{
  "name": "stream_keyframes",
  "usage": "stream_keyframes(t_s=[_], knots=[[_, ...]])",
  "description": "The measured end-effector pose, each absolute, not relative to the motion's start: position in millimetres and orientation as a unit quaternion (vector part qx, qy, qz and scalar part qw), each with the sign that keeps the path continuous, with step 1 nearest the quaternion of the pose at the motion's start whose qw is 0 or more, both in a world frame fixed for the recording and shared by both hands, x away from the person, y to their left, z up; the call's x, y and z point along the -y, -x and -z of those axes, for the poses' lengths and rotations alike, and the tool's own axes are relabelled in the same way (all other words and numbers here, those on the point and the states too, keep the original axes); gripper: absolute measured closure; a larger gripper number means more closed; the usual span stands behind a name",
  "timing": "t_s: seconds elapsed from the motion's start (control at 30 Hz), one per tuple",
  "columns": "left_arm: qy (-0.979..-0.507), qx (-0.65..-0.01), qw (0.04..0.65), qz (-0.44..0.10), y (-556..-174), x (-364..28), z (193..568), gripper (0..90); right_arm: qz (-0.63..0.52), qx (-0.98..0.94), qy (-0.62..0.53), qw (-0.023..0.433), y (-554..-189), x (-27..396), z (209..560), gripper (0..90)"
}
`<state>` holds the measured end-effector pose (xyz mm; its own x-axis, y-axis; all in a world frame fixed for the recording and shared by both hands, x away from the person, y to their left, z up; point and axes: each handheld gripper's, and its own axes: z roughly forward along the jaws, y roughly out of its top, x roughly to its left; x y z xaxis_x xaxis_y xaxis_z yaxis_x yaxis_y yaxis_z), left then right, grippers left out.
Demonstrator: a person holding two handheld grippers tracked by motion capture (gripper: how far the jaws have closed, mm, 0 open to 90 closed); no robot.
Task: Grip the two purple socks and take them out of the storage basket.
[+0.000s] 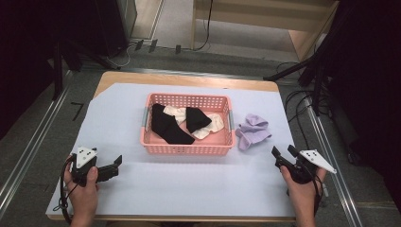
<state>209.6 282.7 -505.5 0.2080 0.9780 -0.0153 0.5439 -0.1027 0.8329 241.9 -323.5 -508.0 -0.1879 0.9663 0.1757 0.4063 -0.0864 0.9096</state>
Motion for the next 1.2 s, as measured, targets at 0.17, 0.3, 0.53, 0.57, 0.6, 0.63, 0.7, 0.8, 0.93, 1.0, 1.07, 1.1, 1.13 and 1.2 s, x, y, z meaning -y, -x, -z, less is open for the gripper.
stream_keyframes(t_s=[0.17, 0.3, 0.53, 0.57, 0.6, 0.63, 0.7, 0.8, 0.93, 1.0, 1.07, 1.1, 1.13, 1.2], knots=[[-0.682, -0.557, 0.371, -0.295, -209, -282, 505, 7.2, -0.467, -0.604, -0.576, 0.293, -232, 333, 515, 31.8], [-0.681, -0.556, 0.370, -0.299, -209, -282, 505, 7.1, -0.460, -0.604, -0.579, 0.296, -225, 341, 521, 30.2], [-0.681, -0.556, 0.370, -0.300, -208, -282, 505, 7.1, -0.449, -0.607, -0.583, 0.299, -210, 354, 526, 28.5], [-0.681, -0.556, 0.370, -0.300, -208, -282, 505, 7.1, -0.457, -0.602, -0.583, 0.298, -208, 356, 527, 27.7], [-0.681, -0.556, 0.370, -0.300, -208, -282, 505, 7.1, -0.464, -0.596, -0.585, 0.296, -206, 357, 526, 27.8], [-0.681, -0.556, 0.369, -0.300, -208, -281, 505, 7.1, -0.458, -0.598, -0.587, 0.297, -204, 358, 526, 28.1], [-0.681, -0.556, 0.369, -0.300, -208, -281, 505, 7.1, -0.459, -0.598, -0.583, 0.302, -202, 359, 527, 27.8], [-0.682, -0.556, 0.369, -0.300, -209, -282, 505, 7.1, -0.462, -0.598, -0.582, 0.302, -200, 358, 527, 27.6], [-0.682, -0.556, 0.369, -0.300, -208, -281, 505, 7.1, -0.459, -0.606, -0.575, 0.301, -200, 357, 528, 27.3], [-0.680, -0.556, 0.370, -0.301, -208, -281, 506, 7.1, -0.462, -0.603, -0.578, 0.299, -200, 358, 528, 26.5], [-0.681, -0.555, 0.370, -0.303, -208, -281, 506, 7.1, -0.467, -0.596, -0.579, 0.301, -199, 359, 528, 25.9], [-0.681, -0.555, 0.370, -0.303, -208, -281, 506, 7.1, -0.471, -0.591, -0.582, 0.300, -198, 360, 528, 25.5], [-0.681, -0.555, 0.370, -0.303, -208, -281, 506, 7.1, -0.474, -0.588, -0.582, 0.301, -197, 361, 528, 24.9], [-0.681, -0.554, 0.369, -0.304, -208, -281, 506, 7.1, -0.482, -0.581, -0.584, 0.298, -196, 362, 528, 24.0]])
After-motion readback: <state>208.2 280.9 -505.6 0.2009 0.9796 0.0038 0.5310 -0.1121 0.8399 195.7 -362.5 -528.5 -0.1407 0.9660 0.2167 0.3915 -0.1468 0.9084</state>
